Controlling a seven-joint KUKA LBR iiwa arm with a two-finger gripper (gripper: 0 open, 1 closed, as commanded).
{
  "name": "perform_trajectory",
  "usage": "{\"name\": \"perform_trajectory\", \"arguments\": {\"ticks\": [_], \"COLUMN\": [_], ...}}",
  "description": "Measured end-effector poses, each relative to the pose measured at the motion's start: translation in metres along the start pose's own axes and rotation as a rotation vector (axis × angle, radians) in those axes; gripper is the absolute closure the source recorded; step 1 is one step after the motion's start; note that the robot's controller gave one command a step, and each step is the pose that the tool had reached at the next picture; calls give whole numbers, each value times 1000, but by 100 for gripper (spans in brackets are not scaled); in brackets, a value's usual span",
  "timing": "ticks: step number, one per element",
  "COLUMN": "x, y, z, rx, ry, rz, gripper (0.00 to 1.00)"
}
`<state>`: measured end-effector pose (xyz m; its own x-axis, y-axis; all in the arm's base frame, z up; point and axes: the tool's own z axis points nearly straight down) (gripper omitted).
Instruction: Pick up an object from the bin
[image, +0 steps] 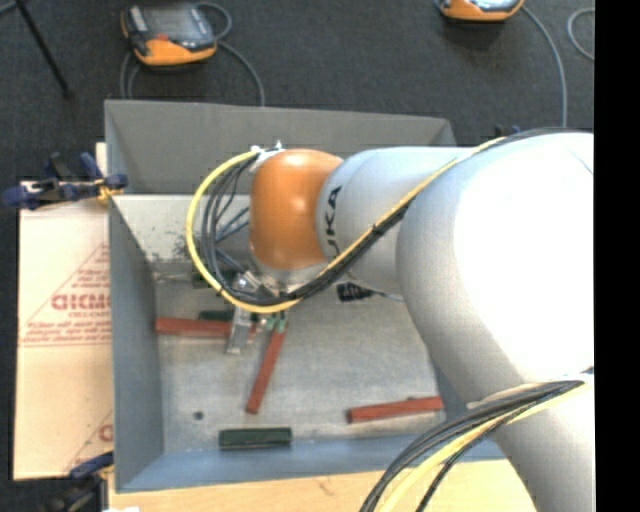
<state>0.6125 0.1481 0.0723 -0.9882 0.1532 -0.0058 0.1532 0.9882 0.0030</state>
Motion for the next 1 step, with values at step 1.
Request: {"name": "perform_trajectory", "arguments": {"ticks": [1], "x": [0], "y": [0], "z": [0], "rx": [0], "ry": [0], "rz": [0], "gripper": [100]}}
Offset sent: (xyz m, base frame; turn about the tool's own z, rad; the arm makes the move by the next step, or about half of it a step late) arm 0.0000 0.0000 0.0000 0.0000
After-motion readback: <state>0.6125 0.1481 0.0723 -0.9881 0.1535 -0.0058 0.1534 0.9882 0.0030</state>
